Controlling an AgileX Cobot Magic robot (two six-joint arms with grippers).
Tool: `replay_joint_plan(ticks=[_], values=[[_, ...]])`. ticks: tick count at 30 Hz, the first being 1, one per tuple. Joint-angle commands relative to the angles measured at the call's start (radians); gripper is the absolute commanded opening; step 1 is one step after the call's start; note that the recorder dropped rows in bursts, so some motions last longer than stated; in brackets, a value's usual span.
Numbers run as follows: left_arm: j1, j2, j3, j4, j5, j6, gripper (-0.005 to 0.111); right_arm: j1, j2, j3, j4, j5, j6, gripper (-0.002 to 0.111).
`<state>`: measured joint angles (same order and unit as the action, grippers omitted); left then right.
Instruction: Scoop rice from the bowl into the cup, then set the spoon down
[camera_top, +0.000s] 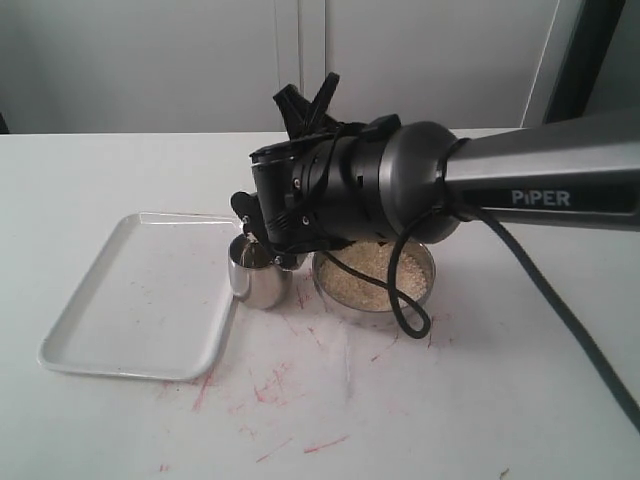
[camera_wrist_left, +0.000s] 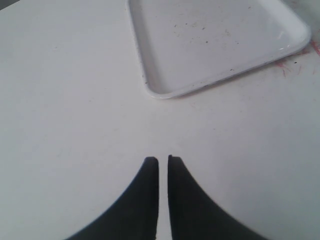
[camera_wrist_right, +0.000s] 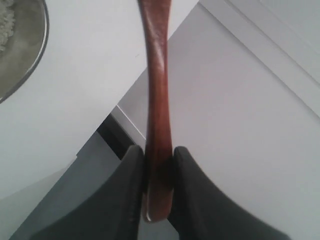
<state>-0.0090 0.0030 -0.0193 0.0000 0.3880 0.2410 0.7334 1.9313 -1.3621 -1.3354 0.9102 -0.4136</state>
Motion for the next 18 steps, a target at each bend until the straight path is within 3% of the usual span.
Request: replay_joint_plan(ticks=[1, 18], values=[[-0.004, -0.003, 0.009, 0.000, 0.039, -0.006, 0.014, 0.003, 0.003, 0.003, -0.039, 0.026, -0.012, 0.000], [-0.004, -0.003, 0.009, 0.000, 0.039, -0.006, 0.014, 0.025, 0.003, 0.003, -0.049, 0.046, -0.010, 0.000]])
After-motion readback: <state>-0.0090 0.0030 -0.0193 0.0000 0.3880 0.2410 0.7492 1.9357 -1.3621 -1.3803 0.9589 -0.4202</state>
